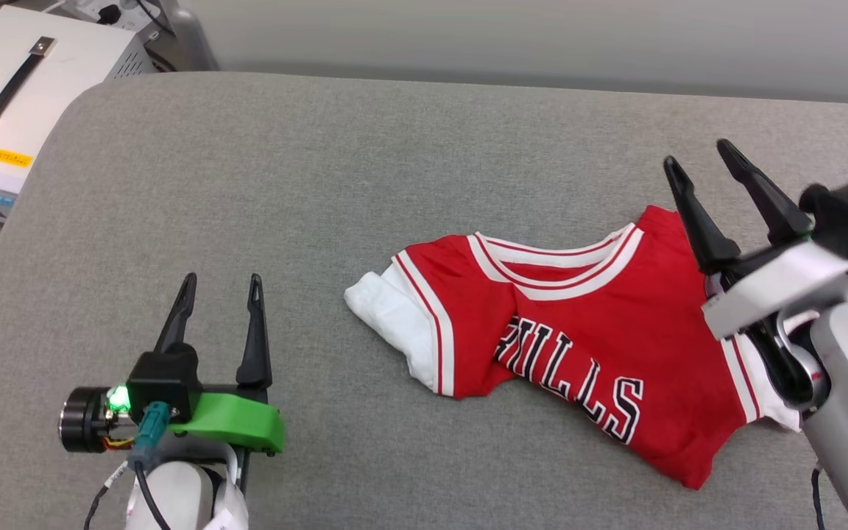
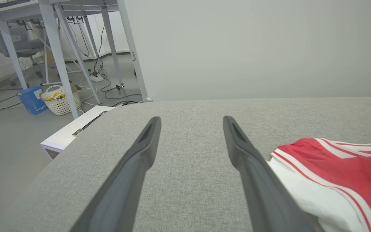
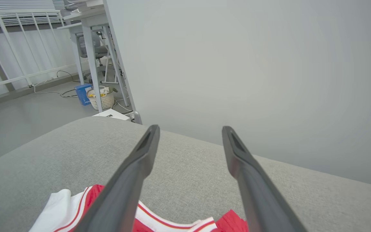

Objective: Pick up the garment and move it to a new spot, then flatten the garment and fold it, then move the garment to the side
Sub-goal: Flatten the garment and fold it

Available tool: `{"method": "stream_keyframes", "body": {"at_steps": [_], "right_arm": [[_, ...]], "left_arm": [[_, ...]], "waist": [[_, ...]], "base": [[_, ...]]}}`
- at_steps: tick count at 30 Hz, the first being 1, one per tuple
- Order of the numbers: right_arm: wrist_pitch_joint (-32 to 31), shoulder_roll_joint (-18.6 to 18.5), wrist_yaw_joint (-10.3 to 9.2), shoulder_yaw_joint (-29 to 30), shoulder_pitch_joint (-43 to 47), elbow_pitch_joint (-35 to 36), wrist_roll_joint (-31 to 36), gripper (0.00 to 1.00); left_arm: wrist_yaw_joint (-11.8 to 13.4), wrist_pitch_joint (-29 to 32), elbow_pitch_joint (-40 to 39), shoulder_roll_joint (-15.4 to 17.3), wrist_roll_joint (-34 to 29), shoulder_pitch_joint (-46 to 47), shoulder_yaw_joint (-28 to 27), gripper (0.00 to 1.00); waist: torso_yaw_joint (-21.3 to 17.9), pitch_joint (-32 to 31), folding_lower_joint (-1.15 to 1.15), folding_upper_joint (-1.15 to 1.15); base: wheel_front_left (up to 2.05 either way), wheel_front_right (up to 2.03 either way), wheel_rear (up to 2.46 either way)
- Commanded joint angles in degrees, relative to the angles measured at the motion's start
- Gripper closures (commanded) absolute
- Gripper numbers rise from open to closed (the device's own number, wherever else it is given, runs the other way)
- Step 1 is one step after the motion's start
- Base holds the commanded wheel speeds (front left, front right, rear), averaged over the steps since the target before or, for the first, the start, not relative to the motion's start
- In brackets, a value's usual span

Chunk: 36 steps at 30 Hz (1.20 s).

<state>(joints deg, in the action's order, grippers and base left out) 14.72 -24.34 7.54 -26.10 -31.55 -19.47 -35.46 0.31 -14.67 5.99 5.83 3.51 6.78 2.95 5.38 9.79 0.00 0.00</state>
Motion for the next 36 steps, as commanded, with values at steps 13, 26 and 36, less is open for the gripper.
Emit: {"method": "stream_keyframes", "body": {"at_steps": [13, 26, 36], "right_arm": [[0.3, 10.6, -0.05, 23.7, 21.4, 10.8, 15.1, 0.0], [0.3, 13.3, -0.05, 25.5, 23.8, 13.9, 17.6, 0.0], [0.3, 12.7, -0.05, 23.9, 19.8, 13.4, 17.8, 0.0]], "left_arm": [[-7.4, 6.5, 8.3, 10.1, 2.4, 18.3, 3.8, 0.0], [-7.8, 47.9, 8.8, 23.9, 31.8, 35.2, 30.6, 0.0], [-7.8, 57.3, 12.2, 28.6, 40.0, 41.0, 44.2, 0.0]], "waist": [[-4.7, -1.3, 0.0, 0.0], [-7.6, 2.0, 0.0, 0.0], [-10.2, 7.2, 0.0, 0.0]], "base": [[0.0, 0.0, 0.0], [0.0, 0.0, 0.0], [0.0, 0.0, 0.0]]}}
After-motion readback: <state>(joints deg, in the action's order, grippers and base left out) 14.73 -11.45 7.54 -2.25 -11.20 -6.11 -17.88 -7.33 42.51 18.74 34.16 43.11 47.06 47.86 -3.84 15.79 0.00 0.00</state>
